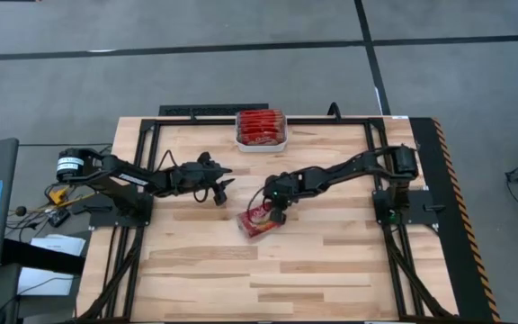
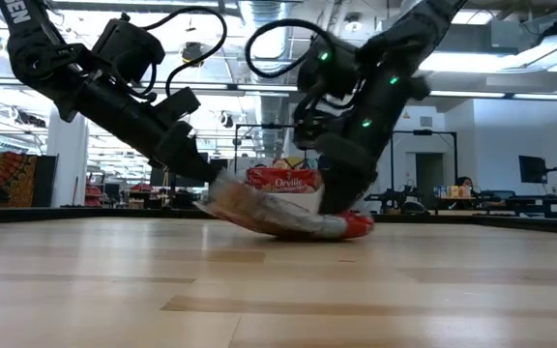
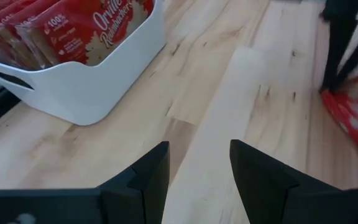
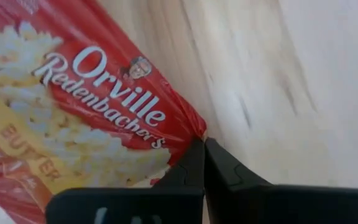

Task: Sort popcorn bags into baskets
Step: Put the red popcorn bag into the white bin

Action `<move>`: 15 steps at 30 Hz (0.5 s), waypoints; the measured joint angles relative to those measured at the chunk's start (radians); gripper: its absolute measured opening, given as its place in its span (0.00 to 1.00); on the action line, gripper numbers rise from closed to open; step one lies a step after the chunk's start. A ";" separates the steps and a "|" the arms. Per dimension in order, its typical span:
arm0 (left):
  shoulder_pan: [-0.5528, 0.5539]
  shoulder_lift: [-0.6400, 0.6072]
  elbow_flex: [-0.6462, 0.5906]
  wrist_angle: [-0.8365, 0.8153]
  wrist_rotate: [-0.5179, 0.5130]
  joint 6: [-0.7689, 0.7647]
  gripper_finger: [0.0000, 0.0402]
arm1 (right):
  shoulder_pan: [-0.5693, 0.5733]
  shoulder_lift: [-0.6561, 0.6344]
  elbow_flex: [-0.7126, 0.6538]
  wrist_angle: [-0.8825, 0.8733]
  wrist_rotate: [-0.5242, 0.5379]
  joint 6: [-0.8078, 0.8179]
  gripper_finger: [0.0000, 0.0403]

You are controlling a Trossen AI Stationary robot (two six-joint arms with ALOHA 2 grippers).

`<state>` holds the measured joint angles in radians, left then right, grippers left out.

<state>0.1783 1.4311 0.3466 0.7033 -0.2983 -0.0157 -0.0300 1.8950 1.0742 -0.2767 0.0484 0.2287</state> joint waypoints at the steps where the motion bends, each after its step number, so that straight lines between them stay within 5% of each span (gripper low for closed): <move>1: 0.000 0.000 0.000 0.000 0.002 -0.002 0.40 | 0.009 -0.021 -0.003 -0.024 0.056 0.004 0.03; 7: 0.003 0.000 0.000 0.046 0.103 -0.028 0.40 | 0.078 -0.172 -0.001 -0.110 0.538 0.024 0.02; 15: 0.009 0.010 0.003 0.287 0.241 -0.075 0.40 | 0.165 -0.225 -0.001 -0.107 0.983 0.022 0.01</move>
<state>0.1873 1.4414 0.3499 0.9901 -0.0570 -0.0902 0.1354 1.6703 1.0729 -0.3839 1.0311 0.2505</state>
